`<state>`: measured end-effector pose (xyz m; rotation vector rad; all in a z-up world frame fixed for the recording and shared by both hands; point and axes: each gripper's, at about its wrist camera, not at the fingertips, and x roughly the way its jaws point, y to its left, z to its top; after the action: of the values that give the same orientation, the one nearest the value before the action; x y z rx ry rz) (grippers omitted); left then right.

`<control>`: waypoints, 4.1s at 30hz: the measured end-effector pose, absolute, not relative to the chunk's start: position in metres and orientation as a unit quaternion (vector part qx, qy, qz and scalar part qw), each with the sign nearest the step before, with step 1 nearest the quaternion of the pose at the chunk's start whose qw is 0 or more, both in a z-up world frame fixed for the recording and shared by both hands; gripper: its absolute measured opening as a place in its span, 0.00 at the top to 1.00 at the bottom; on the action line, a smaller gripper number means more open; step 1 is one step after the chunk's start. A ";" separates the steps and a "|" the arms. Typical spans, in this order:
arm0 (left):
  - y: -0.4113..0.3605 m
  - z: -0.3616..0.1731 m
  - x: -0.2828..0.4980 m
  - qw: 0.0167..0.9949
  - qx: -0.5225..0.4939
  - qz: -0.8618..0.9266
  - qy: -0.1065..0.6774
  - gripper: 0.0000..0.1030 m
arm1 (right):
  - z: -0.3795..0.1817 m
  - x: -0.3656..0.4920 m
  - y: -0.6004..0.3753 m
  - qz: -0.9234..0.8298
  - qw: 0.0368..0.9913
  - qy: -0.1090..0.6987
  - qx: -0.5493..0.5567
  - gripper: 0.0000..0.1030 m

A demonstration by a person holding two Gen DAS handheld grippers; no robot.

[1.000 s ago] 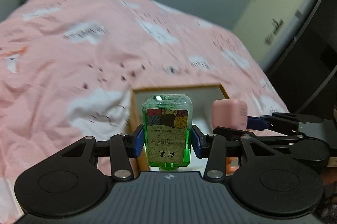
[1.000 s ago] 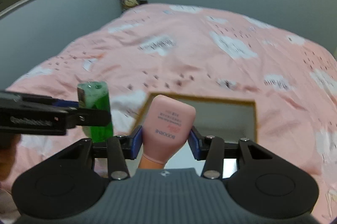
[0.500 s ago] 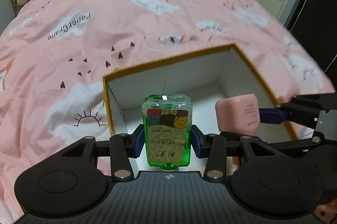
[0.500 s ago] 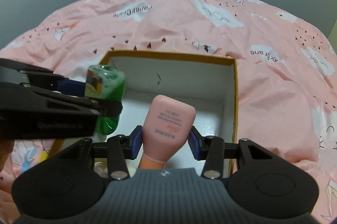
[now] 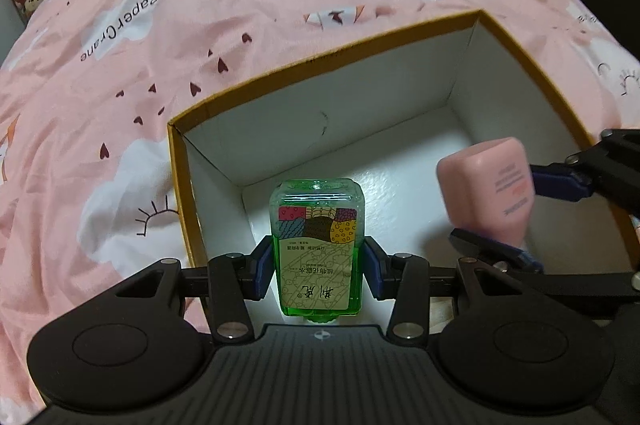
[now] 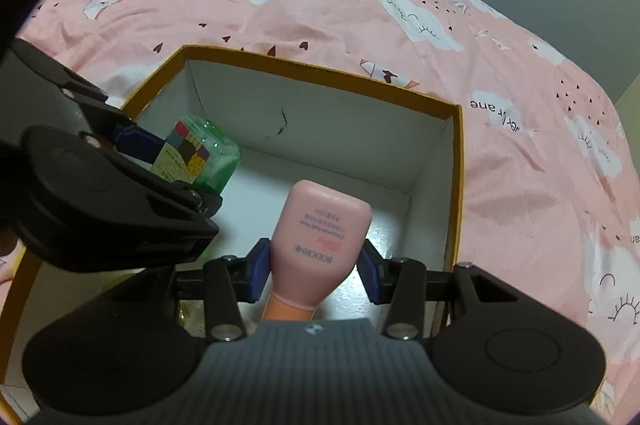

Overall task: Organize rigid objects
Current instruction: 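Carry the pink tube and green bottle over the open box with both tools, then lower the green bottle and pink tube into the box and open both tools, then move both tools from the box toward the yellow tape measure and tins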

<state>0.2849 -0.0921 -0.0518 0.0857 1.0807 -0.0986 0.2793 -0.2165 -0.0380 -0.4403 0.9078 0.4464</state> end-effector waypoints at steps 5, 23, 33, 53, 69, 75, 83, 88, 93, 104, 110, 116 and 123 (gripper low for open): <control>-0.095 -0.053 0.283 0.857 0.054 -0.038 0.511 0.49 | -0.038 0.280 -0.217 0.213 0.851 0.429 -0.214 0.56; -0.053 -0.011 0.259 0.908 -0.032 -0.014 0.417 0.46 | -0.027 0.280 -0.206 0.209 0.862 0.415 -0.202 0.56; -0.006 0.001 0.252 0.909 -0.106 0.004 0.403 0.46 | -0.035 0.308 -0.198 0.204 0.855 0.463 -0.116 0.55; 0.010 -0.026 0.244 0.882 -0.168 -0.025 0.440 0.53 | -0.080 0.315 -0.164 0.233 0.813 0.526 -0.092 0.55; 0.011 -0.026 0.242 0.879 -0.176 -0.030 0.442 0.53 | -0.060 0.305 -0.159 0.233 0.825 0.496 -0.134 0.54; 0.013 -0.024 0.239 0.879 -0.176 -0.033 0.442 0.53 | -0.046 0.297 -0.160 0.233 0.831 0.487 -0.133 0.55; 0.012 -0.014 0.220 0.892 -0.165 -0.025 0.420 0.53 | -0.025 0.268 -0.158 0.259 0.840 0.458 -0.130 0.55; 0.018 -0.006 0.203 0.902 -0.157 -0.014 0.403 0.53 | -0.008 0.249 -0.153 0.267 0.853 0.433 -0.116 0.54; 0.027 0.003 0.187 0.911 -0.149 0.004 0.384 0.53 | 0.004 0.236 -0.146 0.282 0.858 0.415 -0.108 0.48; 0.064 -0.003 0.148 0.916 -0.143 0.024 0.374 0.53 | 0.018 0.205 -0.108 0.356 0.842 0.378 -0.147 0.47; 0.082 -0.012 0.137 0.905 -0.146 0.024 0.398 0.54 | 0.012 0.190 -0.081 0.397 0.820 0.362 -0.198 0.48; 0.091 -0.030 0.126 0.892 -0.159 0.031 0.423 0.54 | -0.007 0.188 -0.061 0.424 0.788 0.381 -0.234 0.49; 0.095 -0.054 0.122 0.869 -0.173 0.020 0.462 0.71 | -0.028 0.189 -0.044 0.448 0.743 0.392 -0.306 0.49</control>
<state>0.1224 0.0946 -0.0538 -0.3621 0.9670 0.0414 0.1887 -0.0439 -0.0277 -0.6707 0.8594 0.9812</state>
